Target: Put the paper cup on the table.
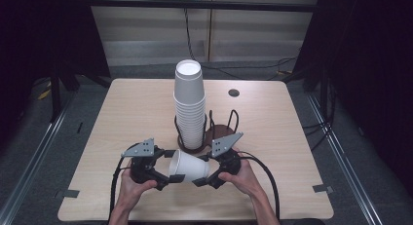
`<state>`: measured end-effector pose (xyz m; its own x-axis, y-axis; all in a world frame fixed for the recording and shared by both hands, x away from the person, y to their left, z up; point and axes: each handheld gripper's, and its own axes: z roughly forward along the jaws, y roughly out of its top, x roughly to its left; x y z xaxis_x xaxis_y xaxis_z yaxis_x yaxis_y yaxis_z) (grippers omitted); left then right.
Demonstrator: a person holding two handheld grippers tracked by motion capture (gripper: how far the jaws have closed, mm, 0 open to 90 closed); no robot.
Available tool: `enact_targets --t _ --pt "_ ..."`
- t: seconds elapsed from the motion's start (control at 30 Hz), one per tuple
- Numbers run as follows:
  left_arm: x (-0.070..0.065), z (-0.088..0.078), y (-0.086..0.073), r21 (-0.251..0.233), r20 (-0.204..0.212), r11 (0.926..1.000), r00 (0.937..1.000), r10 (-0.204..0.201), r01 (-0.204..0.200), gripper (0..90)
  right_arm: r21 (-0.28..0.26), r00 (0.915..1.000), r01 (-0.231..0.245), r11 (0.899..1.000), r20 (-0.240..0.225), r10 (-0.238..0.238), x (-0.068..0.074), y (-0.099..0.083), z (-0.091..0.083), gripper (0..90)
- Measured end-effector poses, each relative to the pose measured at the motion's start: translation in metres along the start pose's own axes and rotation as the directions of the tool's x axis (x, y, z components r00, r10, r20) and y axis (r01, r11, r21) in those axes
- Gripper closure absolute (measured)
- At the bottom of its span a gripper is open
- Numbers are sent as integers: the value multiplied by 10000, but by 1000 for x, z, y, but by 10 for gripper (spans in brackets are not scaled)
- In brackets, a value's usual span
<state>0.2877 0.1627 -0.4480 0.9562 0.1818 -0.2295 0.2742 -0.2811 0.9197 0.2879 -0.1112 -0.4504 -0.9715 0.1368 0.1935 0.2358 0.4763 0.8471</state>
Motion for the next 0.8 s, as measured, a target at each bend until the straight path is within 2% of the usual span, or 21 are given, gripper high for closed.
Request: enact_targets --t 0.13,0.23,0.37,0.5,0.57,0.7,0.8 --pt "0 0 0 50 -112 10000 9999 4 -4 112 -21 9999 -70 10000 79 70 1 -1 1 220" --pt "0 -1 0 29 -279 10000 9996 -44 44 112 27 9998 -106 9999 171 106 1 -1 1 176" --pt "1 -3 0 -19 -282 10000 9996 -77 77 111 -225 9990 -238 9995 378 247 1 -2 -2 140" --pt "3 -3 0 28 -464 9998 9988 -175 177 112 -587 9975 -344 9977 598 379 1 -5 -5 133" --pt "3 -4 0 51 -508 9998 9985 -202 205 112 -762 9955 -329 9965 864 394 1 -7 -7 133" --pt "3 -3 0 259 -669 9994 9976 -194 212 112 -767 9917 -511 9957 1138 596 2 -11 -9 132" --pt "3 -3 0 446 -871 9987 9959 -225 265 111 -978 9907 -482 9940 1224 601 2 -11 -11 132"
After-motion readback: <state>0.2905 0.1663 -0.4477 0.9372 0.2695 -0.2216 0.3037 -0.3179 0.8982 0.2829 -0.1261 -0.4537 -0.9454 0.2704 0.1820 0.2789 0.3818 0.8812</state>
